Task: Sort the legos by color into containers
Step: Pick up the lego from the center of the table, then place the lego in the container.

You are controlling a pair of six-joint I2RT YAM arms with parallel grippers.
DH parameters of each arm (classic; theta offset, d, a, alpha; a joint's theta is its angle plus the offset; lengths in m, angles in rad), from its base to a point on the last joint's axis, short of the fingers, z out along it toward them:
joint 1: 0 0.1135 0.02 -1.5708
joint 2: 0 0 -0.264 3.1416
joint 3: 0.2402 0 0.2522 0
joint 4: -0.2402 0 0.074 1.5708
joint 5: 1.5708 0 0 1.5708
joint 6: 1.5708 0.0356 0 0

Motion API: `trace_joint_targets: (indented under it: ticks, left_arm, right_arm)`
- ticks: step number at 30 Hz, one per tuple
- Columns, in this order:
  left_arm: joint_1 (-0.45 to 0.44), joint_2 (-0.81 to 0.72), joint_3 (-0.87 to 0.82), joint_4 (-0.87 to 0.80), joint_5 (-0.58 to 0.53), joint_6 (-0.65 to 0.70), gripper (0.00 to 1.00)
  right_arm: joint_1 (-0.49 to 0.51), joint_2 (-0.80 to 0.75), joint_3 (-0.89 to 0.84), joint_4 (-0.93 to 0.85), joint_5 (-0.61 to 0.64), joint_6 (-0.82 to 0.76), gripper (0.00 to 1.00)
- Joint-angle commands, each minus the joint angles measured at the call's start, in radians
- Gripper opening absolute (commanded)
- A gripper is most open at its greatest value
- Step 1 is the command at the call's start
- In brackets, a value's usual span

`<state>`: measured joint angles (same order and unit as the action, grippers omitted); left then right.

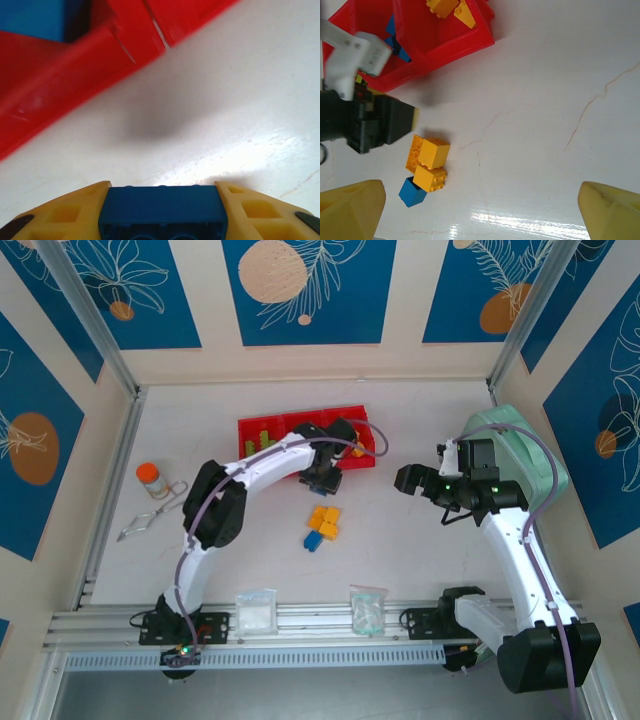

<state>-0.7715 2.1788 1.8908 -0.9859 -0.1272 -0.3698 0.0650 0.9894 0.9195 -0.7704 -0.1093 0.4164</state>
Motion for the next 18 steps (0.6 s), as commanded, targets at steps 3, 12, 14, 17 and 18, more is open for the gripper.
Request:
trace_joint_targets:
  ticks: [3,12,14,17,18]
  left_arm:
    - [0.063,-0.039,0.090,-0.048,-0.048,0.035,0.36]
    - [0.169,0.044,0.262,-0.026,-0.029,0.054,0.36]
    - [0.187,0.060,0.282,-0.008,-0.016,0.057,0.37]
    - [0.212,0.084,0.304,0.021,0.003,0.049,0.38]
    - [0.217,0.089,0.307,0.035,0.010,0.048,0.38]
  right_arm:
    - [0.003,-0.018,-0.007,0.005,-0.025,-0.004,0.99]
    - [0.005,-0.008,0.001,0.004,-0.020,-0.006,0.99]
    - [0.005,-0.005,0.001,0.003,-0.018,-0.008,0.99]
    - [0.003,-0.001,0.002,0.004,-0.015,-0.010,0.99]
    - [0.002,0.002,0.002,0.005,-0.015,-0.010,0.99]
